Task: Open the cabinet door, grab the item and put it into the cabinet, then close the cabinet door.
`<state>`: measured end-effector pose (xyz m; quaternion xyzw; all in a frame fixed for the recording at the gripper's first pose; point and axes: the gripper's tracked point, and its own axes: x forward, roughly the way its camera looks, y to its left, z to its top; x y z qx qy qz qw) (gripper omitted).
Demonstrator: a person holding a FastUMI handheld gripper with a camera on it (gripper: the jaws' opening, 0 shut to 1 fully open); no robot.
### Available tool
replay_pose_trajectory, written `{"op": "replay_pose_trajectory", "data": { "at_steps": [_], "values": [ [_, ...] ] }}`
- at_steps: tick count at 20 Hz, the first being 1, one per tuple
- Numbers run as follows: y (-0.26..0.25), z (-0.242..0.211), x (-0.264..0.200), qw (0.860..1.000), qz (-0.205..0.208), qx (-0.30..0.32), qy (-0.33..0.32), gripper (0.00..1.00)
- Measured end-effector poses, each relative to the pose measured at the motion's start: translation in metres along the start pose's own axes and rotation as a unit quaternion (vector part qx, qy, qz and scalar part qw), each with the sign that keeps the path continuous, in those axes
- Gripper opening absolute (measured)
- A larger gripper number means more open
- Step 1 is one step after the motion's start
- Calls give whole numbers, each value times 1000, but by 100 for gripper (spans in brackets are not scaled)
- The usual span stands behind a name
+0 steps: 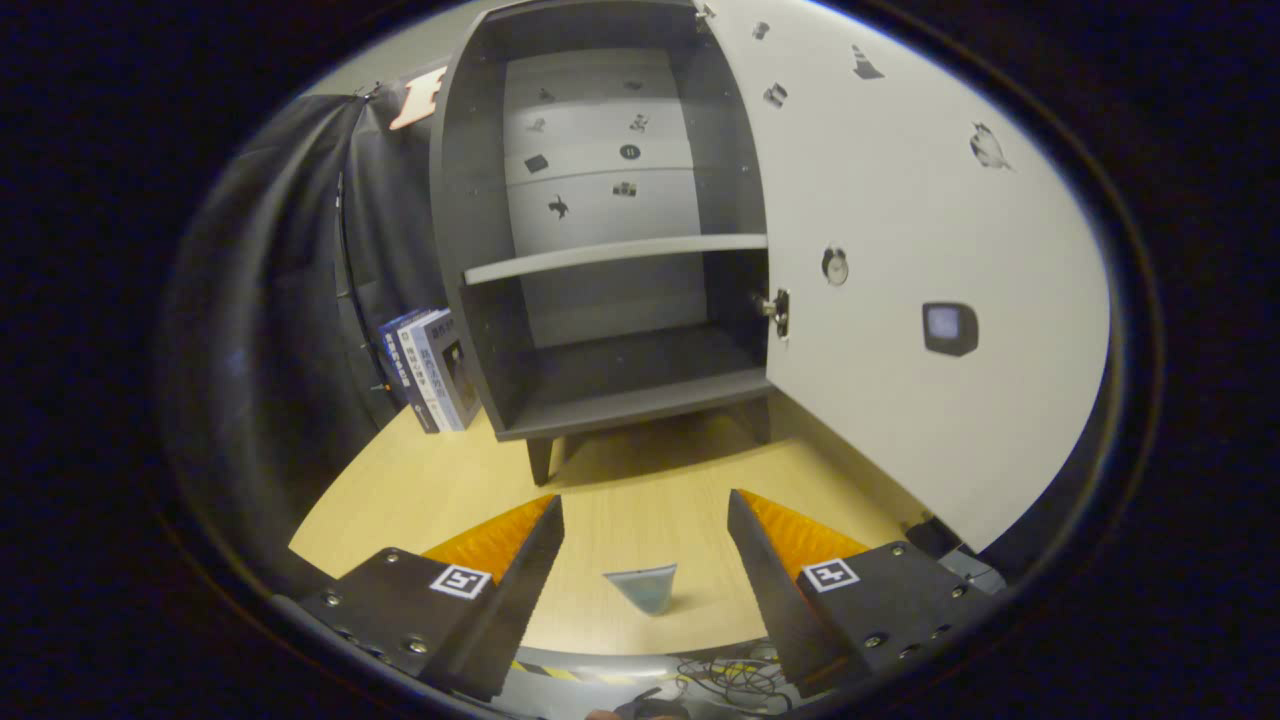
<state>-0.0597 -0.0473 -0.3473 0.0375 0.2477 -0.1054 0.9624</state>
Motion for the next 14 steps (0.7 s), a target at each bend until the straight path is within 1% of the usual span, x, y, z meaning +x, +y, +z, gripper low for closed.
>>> {"op": "replay_pose_trajectory", "data": {
  "at_steps": [4, 6, 8, 12, 14],
  "values": [
    [2, -49, 24, 998, 0, -4, 64, 98],
    [2, -65, 34, 996, 2, -8, 87, 98],
    [1, -83, 43, 994, 1, -15, 112, 93],
    [-2, -111, 57, 989, -2, -19, 150, 90],
    [-1, -119, 63, 987, 1, -19, 160, 83]
  ]
}}
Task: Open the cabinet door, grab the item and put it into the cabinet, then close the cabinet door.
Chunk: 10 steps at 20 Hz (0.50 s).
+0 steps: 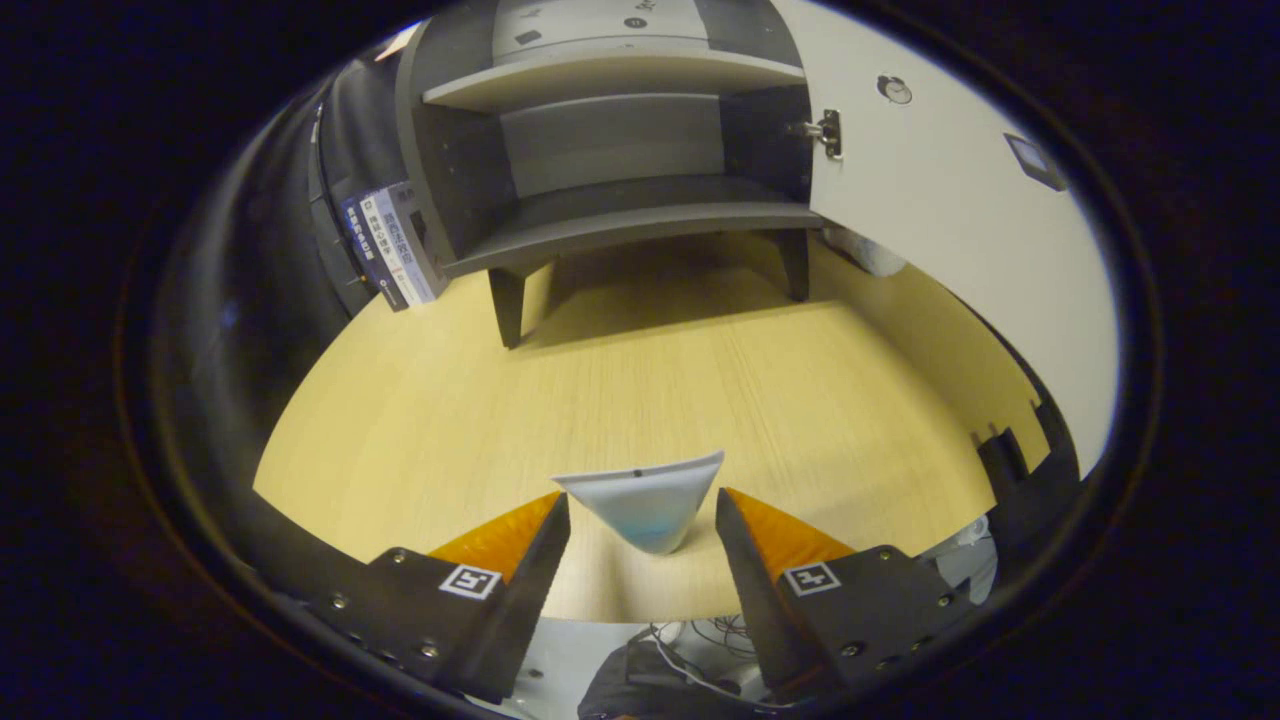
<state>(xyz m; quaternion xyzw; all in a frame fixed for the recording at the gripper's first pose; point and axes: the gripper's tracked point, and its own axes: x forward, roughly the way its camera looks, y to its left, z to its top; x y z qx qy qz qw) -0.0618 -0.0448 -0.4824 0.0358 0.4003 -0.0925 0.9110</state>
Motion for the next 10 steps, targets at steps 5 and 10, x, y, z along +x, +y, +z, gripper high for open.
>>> {"op": "replay_pose_trajectory", "data": {
  "at_steps": [5, 10],
  "values": [
    [6, -5, 15, 1000, 3, -1, 10, 47],
    [17, 1, 19, 1000, 19, 1, 15, 41]
  ]
}}
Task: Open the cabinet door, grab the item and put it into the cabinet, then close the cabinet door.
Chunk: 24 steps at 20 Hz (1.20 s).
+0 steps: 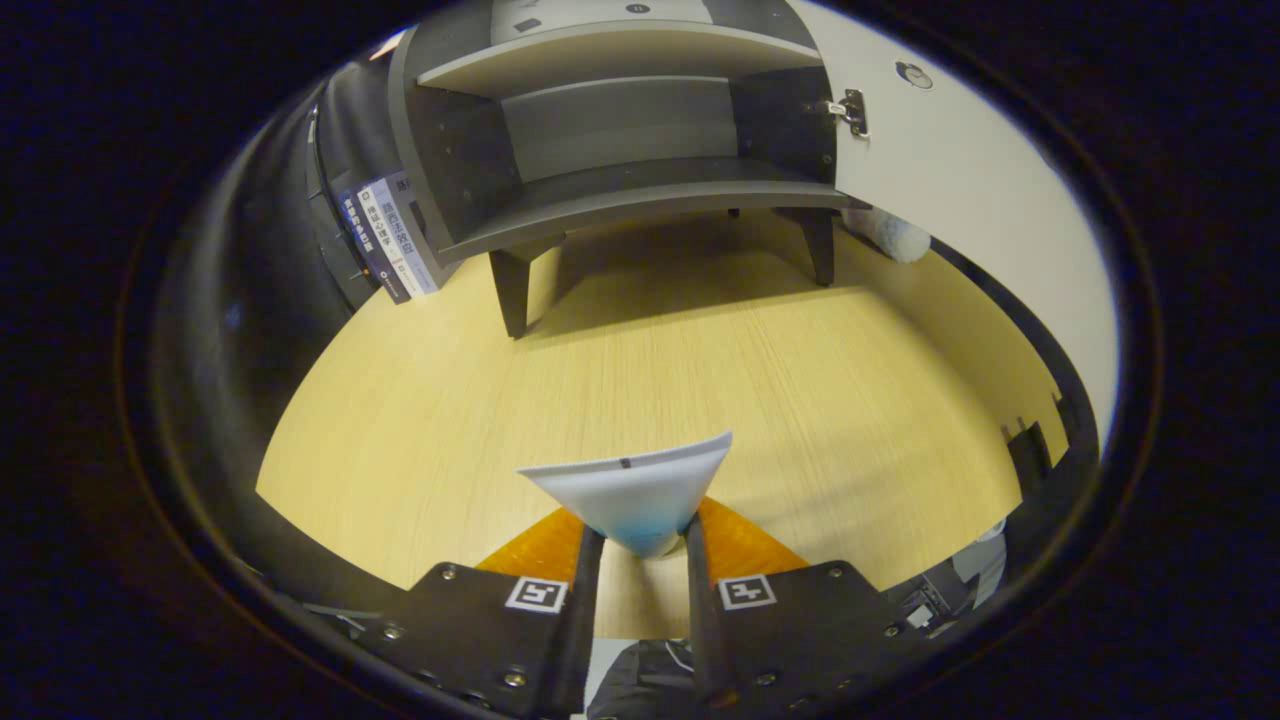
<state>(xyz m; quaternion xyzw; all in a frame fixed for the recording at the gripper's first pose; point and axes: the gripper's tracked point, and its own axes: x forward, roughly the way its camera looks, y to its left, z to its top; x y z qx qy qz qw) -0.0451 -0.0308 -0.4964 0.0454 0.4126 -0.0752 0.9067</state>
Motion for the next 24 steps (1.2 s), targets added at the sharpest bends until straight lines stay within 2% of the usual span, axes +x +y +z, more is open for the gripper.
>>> {"op": "replay_pose_trajectory", "data": {
  "at_steps": [5, 13, 19, 24],
  "values": [
    [25, 29, -10, 999, 12, -38, -19, 41],
    [68, 128, -57, 990, 21, -81, -117, 41],
    [82, 190, -98, 982, 28, -89, -165, 40],
    [82, 246, -127, 975, 18, -87, -204, 40]
  ]
}}
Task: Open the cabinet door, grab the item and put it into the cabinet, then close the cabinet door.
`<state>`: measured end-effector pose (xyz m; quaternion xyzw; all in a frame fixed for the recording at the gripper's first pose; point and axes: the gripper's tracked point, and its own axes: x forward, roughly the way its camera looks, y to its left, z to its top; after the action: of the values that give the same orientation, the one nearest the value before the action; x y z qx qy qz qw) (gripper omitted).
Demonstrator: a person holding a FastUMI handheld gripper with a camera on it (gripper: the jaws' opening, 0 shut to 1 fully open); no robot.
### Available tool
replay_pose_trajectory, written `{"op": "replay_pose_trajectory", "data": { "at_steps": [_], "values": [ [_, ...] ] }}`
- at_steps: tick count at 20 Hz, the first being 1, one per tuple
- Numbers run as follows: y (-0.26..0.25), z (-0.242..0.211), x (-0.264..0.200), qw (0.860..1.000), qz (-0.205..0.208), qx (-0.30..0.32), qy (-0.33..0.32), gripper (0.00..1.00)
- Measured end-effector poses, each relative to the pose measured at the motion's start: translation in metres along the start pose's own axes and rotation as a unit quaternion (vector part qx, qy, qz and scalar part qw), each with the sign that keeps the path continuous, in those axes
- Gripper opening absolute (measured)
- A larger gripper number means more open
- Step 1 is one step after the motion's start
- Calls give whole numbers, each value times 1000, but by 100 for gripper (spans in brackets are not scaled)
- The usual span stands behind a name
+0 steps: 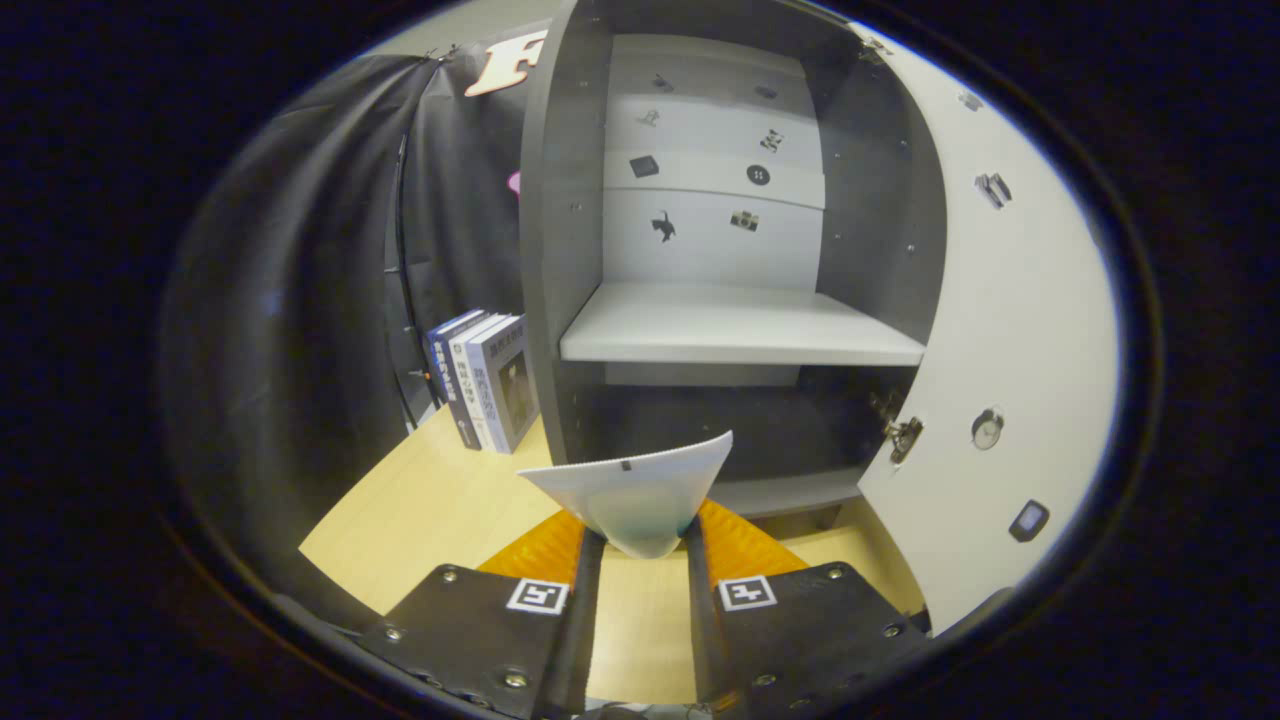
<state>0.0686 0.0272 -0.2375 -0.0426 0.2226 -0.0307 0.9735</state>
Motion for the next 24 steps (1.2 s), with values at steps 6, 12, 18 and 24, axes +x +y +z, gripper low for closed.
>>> {"op": "replay_pose_trajectory", "data": {
  "at_steps": [6, 12, 18, 24],
  "values": [
    [-9, 83, 14, 997, -6, 13, -71, 40],
    [-14, 140, 40, 993, 4, 41, -112, 40],
    [-31, 157, 81, 994, -3, 56, -91, 40],
    [-52, 155, 113, 996, -32, 73, -37, 40]
  ]
}}
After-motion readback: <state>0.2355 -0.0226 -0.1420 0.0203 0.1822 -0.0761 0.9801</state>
